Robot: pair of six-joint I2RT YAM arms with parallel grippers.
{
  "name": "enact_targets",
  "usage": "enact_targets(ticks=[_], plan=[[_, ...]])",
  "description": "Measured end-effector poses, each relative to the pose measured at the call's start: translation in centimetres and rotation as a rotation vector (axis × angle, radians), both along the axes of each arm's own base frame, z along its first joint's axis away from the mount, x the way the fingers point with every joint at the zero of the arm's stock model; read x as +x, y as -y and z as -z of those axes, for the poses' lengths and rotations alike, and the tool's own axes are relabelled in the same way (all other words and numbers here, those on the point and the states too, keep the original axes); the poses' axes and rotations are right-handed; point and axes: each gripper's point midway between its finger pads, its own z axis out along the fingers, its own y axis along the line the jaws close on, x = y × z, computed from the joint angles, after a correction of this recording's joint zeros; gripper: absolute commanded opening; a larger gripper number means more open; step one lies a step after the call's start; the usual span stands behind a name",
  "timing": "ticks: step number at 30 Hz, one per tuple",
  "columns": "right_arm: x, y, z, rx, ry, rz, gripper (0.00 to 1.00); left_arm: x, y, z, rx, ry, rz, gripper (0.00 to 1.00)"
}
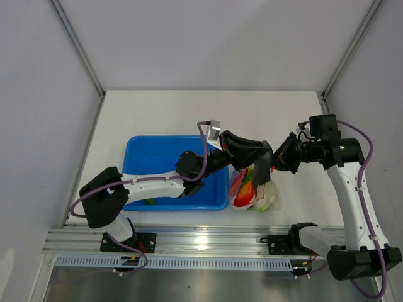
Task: Place the food in the zip-top bag and seal the zipper
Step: Place the fake seafood in the zipper food storage bag.
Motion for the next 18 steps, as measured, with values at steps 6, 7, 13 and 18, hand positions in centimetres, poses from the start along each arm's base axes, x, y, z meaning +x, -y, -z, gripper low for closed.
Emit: enact_targets(ticks=[6, 7, 13, 18], plan=[[-0.5, -0.6, 0.0, 0.080, -0.042, 0.035, 0.00, -0.9, -0.1, 0.0, -0.002, 0.086, 0.040, 0.01], [-0.6, -0.7, 0.0, 0.091, -0.046, 0.039, 0.00, -1.1, -0.1, 0.0, 0.001, 0.107, 0.047, 0.01], [-1.1, -0.7, -0.1, 0.098, -0.037, 0.042, 0.00, -2.7, 0.1, 0.1, 0.013, 0.201, 0.104, 0.02], [-1.2, -0.3, 0.4, 0.062, -0.019, 0.024, 0.00, -3.3, -0.2, 1.7, 0.041, 0.201, 0.125, 0.01]])
